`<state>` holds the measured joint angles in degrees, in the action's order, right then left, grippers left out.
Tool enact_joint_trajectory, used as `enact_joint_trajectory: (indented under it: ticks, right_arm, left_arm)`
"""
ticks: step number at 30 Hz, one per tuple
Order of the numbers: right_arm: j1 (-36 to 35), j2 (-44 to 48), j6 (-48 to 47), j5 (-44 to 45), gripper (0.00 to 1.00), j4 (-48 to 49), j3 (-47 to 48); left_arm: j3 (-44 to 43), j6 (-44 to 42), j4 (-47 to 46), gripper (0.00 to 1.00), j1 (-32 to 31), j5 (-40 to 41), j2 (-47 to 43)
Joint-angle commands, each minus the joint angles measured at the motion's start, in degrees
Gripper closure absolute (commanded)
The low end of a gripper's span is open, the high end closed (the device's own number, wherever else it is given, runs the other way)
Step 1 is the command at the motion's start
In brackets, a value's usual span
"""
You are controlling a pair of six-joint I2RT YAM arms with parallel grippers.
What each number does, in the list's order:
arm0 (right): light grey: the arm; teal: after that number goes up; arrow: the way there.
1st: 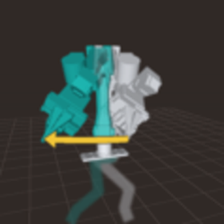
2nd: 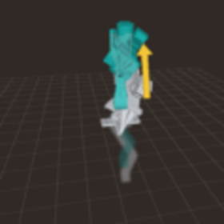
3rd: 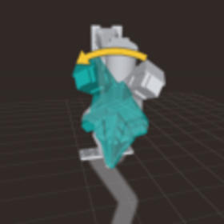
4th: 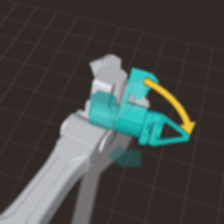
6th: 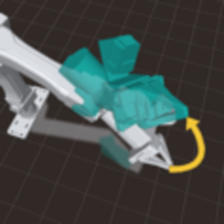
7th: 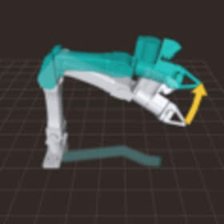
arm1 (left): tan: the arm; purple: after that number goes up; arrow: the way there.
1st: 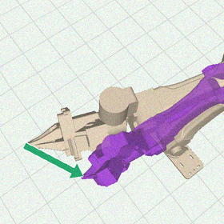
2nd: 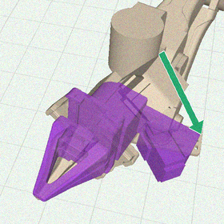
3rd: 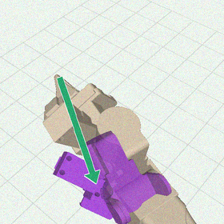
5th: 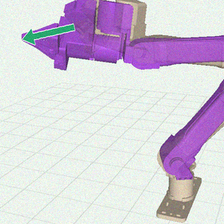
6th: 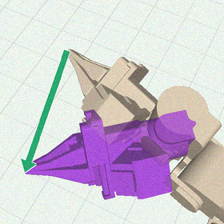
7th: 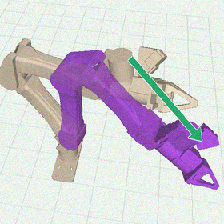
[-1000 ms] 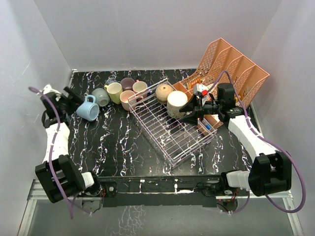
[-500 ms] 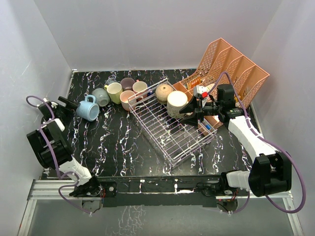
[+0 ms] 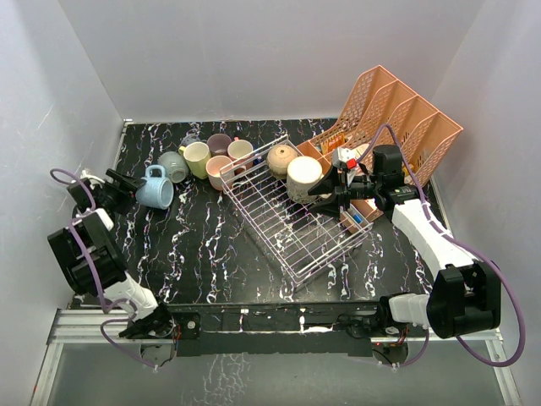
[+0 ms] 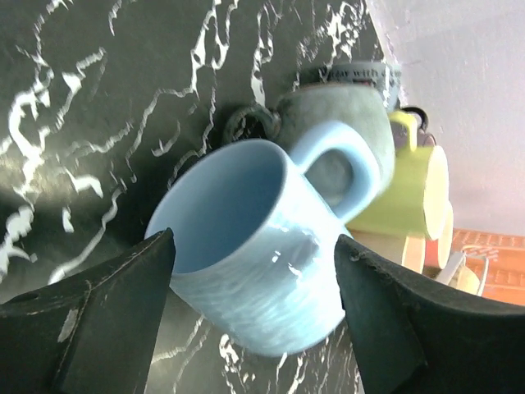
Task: Load the cups into the dish rack
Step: Adjust the cup at the center of the board.
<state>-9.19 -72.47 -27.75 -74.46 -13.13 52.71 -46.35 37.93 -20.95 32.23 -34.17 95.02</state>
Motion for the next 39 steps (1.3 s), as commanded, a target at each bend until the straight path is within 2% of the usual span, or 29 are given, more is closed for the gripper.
enact_joint_trajectory:
  ticks: [1, 7, 9, 13, 19, 24, 29, 34, 36, 39]
  right_arm:
    - [0.4, 0.7, -0.8, -1.0, 0.44, 0.6, 0.5]
    - [0.4, 0.6, -1.0, -0.7, 0.44, 0.6, 0.4]
    - [0.4, 0.5, -1.1, -0.5, 0.44, 0.6, 0.4]
    - [0.4, 0.2, -1.2, -0.3, 0.44, 0.6, 0.4]
    - [0.5, -0.3, -1.3, 0.1, 0.44, 0.5, 0.3]
    - [0.4, -0.8, -1.5, 0.3, 0.43, 0.4, 0.2]
    - [0.4, -1.2, -1.8, 0.2, 0.43, 0.3, 0.2]
    - [0.5, -1.3, -2.3, 0.1, 0.44, -0.2, 0.4]
    - [0.4, -1.1, -2.3, 0.1, 0.44, -0.3, 0.4]
    - [0.4, -0.8, -2.5, 0.2, 0.43, -0.4, 0.5]
  left_arm:
    - [5.2, 3.1, -1.3, 0.26, 0.0, -4.6, -9.8]
    - [14.1, 6.8, -2.2, 0.29, -0.1, -6.1, -19.0]
    - [15.3, 6.7, -0.9, 0.32, -0.2, -7.1, -20.3]
    - [15.7, 4.1, 3.8, 0.33, -0.1, -6.9, -21.8]
    - [14.5, -2.1, 11.2, 0.31, -0.2, -2.2, -25.0]
    - [13.7, -8.3, 15.7, 0.31, -0.4, 5.4, -29.2]
    - [16.4, -13.3, 9.1, 0.31, -2.3, 8.2, -32.3]
    - [18.9, -23.8, 1.6, 0.24, -10.8, 12.8, -33.7]
    - [20.0, -24.0, -1.9, 0.20, -11.4, 13.4, -33.0]
    - [19.4, -23.3, -2.5, 0.20, -11.4, 14.3, -30.6]
